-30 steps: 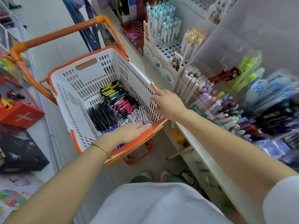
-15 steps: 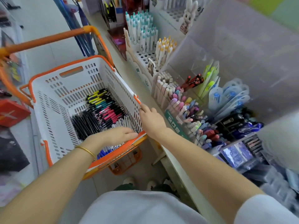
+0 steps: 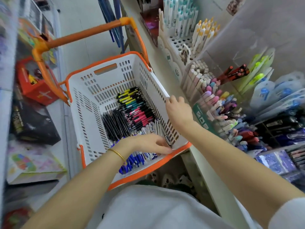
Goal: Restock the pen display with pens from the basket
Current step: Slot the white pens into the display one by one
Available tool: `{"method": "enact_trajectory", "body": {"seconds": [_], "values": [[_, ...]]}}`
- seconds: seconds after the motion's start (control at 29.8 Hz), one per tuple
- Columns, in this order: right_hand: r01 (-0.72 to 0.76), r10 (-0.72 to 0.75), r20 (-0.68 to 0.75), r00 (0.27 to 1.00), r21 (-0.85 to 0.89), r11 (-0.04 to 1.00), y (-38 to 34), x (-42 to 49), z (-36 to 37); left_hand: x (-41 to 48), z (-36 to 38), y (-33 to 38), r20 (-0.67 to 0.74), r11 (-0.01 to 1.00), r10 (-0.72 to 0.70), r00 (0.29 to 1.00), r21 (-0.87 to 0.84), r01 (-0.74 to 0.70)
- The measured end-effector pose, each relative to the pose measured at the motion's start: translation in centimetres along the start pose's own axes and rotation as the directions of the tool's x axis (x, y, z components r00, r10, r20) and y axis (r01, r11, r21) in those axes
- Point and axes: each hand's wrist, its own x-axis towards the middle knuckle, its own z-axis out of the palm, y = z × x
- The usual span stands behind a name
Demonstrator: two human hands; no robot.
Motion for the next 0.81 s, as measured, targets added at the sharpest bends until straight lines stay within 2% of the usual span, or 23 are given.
{"method": "enact_trajectory", "body": {"seconds": [0.1,0.24,0.37,0.47,0.54,0.6,0.71,0.81], "values": [[-0.028,0.028,0.015,0.999,-0.035,0.999,0.2,0.0,0.4,0.1,0.0,-1.3,-0.03,1.0,-0.023,0.999,0.0,0.023],[-0.079,0.079,-0.002,0.997,-0.04,0.996,0.0,-0.9,0.8,1.3,0.2,-5.6,-0.183,0.98,-0.188,0.965,0.031,0.197],[-0.11,0.11,-0.005,0.994,-0.069,0.992,-0.3,-1.7,0.9,2.8,1.5,-8.8,-0.288,0.937,-0.35,0.892,-0.118,0.329],[-0.09,0.078,-0.139,0.987,-0.086,0.992,-0.6,-2.1,1.7,3.6,3.2,-9.3,-0.363,0.878,-0.472,0.803,-0.279,0.39],[0.007,-0.013,-0.257,0.966,-0.026,1.0,-1.0,-2.4,2.7,4.3,4.4,-9.0,-0.367,0.829,-0.548,0.752,-0.361,0.428],[0.12,-0.09,-0.307,0.948,0.078,0.99,-1.3,-3.0,4.3,5.4,5.7,-8.4,-0.331,0.787,-0.593,0.734,-0.432,0.441],[0.134,-0.075,-0.222,0.972,0.263,0.955,-1.5,-4.0,6.0,7.5,7.5,-7.2,-0.295,0.687,-0.68,0.671,-0.577,0.442],[0.097,-0.066,-0.101,0.993,0.346,0.933,-1.2,-4.2,6.3,9.4,9.0,-6.1,-0.274,0.587,-0.771,0.575,-0.657,0.473]]}}
